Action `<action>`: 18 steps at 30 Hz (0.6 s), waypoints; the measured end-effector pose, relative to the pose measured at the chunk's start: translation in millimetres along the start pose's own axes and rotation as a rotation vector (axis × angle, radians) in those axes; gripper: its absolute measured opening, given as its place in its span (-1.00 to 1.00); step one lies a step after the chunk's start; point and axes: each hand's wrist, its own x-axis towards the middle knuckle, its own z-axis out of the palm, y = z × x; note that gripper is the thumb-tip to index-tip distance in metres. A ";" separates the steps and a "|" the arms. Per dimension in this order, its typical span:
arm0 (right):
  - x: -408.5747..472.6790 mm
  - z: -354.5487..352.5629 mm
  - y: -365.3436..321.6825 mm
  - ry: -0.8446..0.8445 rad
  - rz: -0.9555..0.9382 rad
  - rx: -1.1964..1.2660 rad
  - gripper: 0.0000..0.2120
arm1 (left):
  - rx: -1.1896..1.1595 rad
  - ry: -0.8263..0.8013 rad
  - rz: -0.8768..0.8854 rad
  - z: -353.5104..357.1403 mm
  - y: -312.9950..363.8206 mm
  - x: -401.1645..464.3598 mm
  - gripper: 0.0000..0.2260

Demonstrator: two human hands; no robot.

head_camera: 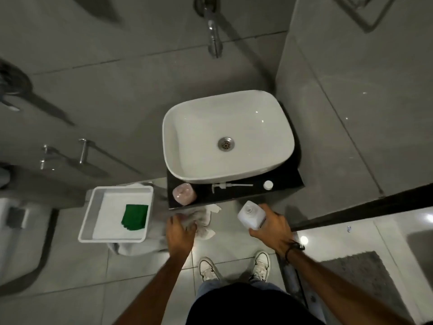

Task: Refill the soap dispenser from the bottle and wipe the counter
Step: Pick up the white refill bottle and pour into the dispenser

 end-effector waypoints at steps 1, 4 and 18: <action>-1.3 5.3 -6.4 0.000 0.001 0.011 -0.28 | -0.025 0.059 -0.048 -8.4 -2.8 5.5 -0.44; -6.6 19.0 -20.7 0.006 -0.011 0.036 -0.24 | -0.156 0.116 0.031 -30.3 7.6 32.8 -0.19; -13.5 18.3 -93.2 0.136 -0.100 -0.067 -0.29 | -0.470 -0.020 0.369 -47.6 16.0 45.0 -0.50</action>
